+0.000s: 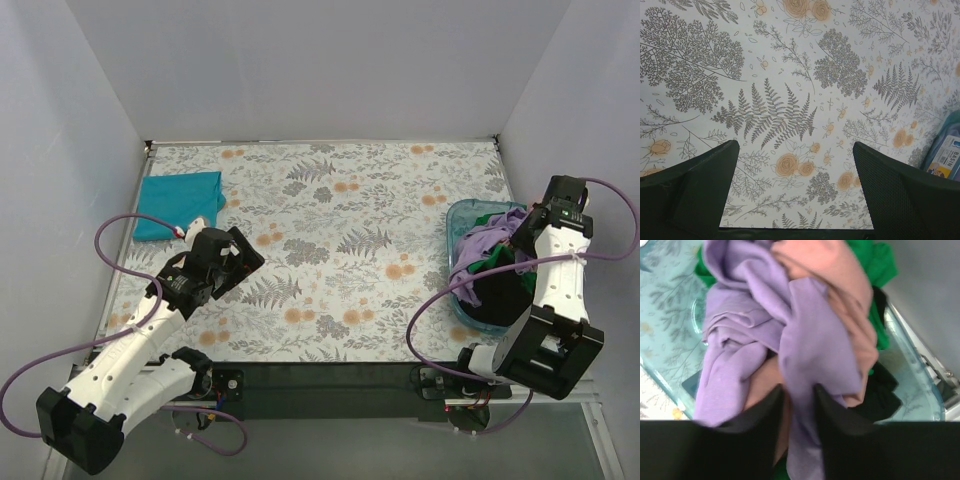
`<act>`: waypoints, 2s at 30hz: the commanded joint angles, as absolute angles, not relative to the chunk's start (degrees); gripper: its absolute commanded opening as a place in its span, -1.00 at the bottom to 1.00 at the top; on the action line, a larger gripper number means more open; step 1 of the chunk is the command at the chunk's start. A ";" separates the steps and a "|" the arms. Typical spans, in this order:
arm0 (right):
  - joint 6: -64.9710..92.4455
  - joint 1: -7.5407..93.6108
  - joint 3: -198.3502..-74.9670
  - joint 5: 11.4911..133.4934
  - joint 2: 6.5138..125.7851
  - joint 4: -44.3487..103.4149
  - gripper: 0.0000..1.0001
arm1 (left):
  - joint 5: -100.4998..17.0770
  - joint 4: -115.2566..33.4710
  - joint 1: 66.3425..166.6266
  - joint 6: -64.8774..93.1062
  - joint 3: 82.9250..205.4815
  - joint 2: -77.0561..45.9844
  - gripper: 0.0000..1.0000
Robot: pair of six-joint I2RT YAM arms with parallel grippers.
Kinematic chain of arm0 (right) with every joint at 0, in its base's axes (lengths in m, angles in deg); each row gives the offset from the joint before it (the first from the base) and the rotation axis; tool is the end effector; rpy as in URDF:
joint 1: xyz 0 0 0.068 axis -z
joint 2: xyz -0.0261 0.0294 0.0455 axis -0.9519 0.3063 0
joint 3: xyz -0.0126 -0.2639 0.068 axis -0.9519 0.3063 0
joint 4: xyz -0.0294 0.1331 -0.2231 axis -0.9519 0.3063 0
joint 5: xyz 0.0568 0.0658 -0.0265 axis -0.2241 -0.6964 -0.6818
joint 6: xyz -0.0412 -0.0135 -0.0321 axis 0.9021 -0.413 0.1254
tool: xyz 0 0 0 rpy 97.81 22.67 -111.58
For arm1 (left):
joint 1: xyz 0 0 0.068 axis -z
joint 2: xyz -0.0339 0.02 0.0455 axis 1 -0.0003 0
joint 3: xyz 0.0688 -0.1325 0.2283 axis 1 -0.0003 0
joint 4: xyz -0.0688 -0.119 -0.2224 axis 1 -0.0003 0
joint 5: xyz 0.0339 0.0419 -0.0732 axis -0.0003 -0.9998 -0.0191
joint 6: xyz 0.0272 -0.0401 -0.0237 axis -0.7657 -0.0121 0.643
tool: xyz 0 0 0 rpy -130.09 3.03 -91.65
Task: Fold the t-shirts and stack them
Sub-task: Grab the tshirt from the pile, then move the tshirt to the center of the board
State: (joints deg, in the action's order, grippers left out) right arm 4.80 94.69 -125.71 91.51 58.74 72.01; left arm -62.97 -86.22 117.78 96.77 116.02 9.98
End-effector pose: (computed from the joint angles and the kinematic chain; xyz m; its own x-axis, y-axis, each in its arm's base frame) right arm 0.2411 -0.1078 0.3020 -0.5687 0.5240 -0.6341 0.6671 0.7448 0.0171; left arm 0.1549 -0.0726 0.2676 -0.2740 -0.9541 -0.1212 -0.6910 0.2829 -0.6652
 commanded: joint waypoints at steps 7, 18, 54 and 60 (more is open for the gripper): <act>3.59 95.45 -133.95 83.13 55.47 67.96 -0.97 | -63.07 -86.77 117.93 96.40 116.77 10.83 0.96; 0.69 92.38 -165.59 50.87 57.93 58.57 -0.97 | -65.18 -87.12 117.93 97.28 118.09 10.92 0.96; 1.77 21.71 -202.86 85.40 91.67 42.92 -0.97 | -73.87 -98.97 117.93 108.53 125.03 20.67 0.97; 0.68 21.89 -188.58 98.74 83.79 36.84 -0.97 | -75.46 -102.76 117.93 108.71 127.85 21.99 0.96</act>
State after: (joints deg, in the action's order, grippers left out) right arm 0.85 20.81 -191.72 85.89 91.39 44.62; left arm -72.74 -98.94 117.86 107.90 126.47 21.50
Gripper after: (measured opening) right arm 0.041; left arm 0.982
